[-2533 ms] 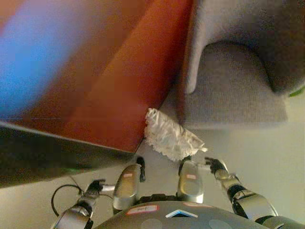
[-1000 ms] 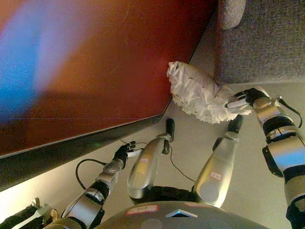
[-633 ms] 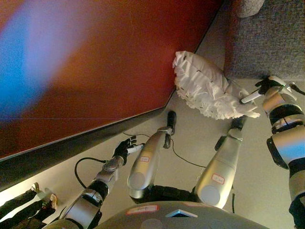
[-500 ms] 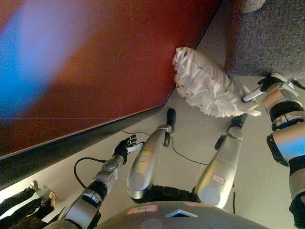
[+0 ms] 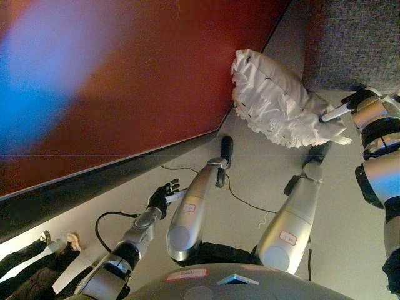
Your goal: Pick up the pillow and put it on the sofa.
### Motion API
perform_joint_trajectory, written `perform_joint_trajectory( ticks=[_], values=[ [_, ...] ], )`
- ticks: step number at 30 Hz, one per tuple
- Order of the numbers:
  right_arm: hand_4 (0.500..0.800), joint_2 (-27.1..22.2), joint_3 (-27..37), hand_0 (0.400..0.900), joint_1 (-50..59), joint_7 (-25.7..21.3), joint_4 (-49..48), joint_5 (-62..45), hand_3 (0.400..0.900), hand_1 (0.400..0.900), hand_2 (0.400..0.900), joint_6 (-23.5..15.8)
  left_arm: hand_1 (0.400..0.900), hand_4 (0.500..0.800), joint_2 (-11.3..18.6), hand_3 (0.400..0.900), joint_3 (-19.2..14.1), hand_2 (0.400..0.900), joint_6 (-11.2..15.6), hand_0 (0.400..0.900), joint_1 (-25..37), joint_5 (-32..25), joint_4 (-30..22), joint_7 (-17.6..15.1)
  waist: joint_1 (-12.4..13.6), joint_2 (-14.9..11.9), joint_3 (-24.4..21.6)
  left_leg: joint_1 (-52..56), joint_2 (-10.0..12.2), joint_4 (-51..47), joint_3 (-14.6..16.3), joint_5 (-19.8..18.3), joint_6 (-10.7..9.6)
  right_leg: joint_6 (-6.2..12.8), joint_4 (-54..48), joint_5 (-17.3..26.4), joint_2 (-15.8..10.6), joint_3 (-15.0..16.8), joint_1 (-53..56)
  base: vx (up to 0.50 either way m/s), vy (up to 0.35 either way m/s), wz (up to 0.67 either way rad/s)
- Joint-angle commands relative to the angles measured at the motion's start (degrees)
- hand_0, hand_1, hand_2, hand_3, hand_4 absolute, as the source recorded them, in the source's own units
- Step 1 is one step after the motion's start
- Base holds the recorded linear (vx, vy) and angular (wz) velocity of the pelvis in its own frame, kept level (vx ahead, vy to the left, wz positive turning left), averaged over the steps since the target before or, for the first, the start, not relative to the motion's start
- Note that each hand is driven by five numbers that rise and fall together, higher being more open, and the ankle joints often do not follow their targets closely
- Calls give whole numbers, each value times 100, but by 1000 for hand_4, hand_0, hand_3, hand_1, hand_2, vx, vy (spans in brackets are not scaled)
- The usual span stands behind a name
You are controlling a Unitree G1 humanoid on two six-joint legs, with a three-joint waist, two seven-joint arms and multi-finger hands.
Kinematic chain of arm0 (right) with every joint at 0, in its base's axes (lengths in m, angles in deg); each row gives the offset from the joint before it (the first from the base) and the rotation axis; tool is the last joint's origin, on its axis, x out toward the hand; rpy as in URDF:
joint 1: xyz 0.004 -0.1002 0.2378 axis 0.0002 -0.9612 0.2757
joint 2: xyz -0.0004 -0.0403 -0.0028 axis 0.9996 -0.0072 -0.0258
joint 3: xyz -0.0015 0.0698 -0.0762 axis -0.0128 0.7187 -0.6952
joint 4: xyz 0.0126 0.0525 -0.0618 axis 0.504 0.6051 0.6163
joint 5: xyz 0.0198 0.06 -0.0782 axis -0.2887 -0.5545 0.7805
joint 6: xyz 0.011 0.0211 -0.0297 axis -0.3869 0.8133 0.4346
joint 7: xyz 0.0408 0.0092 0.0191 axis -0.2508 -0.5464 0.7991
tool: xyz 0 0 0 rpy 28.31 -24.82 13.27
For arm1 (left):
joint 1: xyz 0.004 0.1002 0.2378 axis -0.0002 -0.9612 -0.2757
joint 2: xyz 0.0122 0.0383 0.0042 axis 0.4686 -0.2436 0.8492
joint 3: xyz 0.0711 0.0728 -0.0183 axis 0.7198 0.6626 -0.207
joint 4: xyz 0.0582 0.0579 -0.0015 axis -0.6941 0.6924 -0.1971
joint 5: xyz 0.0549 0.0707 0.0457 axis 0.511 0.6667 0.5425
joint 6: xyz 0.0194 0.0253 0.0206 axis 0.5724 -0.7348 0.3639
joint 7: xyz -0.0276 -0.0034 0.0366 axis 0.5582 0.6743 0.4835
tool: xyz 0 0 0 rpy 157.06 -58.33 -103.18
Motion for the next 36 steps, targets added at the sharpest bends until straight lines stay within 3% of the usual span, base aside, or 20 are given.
perform_joint_trajectory(
  ticks=[1, 8, 19, 24, 32, 36],
  values=[
    [500, 158, 21, 400, 1108, 409, -411, -989, 400, 400, 400, -907, 900, 800, 417, 900, -2, 900, -5, 900, -461, 58, -322, -17, 372, 1018, 305, -60, 218, -245, -272, 259, -302, -203, 395, 1, -134, 263, -158, 30, 36, -4],
    [500, 119, 400, 400, 929, 305, -633, -1329, 400, 400, 400, -1176, 900, 800, 378, 900, -70, 900, 10, 900, -587, 60, -374, -33, 336, 965, 305, -59, 260, -288, -212, 283, -316, -202, 384, 5, -63, 242, -189, 30, 24, -6],
    [500, 27, 495, 400, 975, -45, -749, -1286, 400, 400, 400, -1306, 900, 800, 335, 900, -70, 900, 24, 900, -618, -74, -407, -88, 288, 949, 305, -32, 310, -362, -154, 306, -323, -197, 364, -22, -14, 212, -195, 7, 10, -3],
    [500, 38, 474, 400, 863, 133, -837, -1319, 400, 400, 400, -1349, 900, 800, 359, 900, -140, 900, -46, 900, -601, -34, -395, -59, 267, 840, 305, 128, 358, -399, -120, 292, -326, -179, 258, 2, -14, 111, 13, 3, -36, -6],
    [500, 2, 377, 400, 298, 773, -1343, -1262, 400, 400, 400, -1779, 900, 800, 469, 900, -271, 900, -365, 900, -408, 121, -109, 75, 95, 382, 305, 848, 557, -576, -64, 261, -369, -99, -142, 64, 9, -182, 929, 23, -107, -8],
    [500, -32, 383, 400, -46, 887, -1883, -1475, 400, 400, 400, -1894, 900, 800, 548, 900, -410, 900, -331, 900, -289, 242, 220, 65, -6, 60, 304, 1271, 735, -700, 6, 254, -394, -47, -326, 54, 124, -308, 1429, 16, -171, -14]
  ],
)
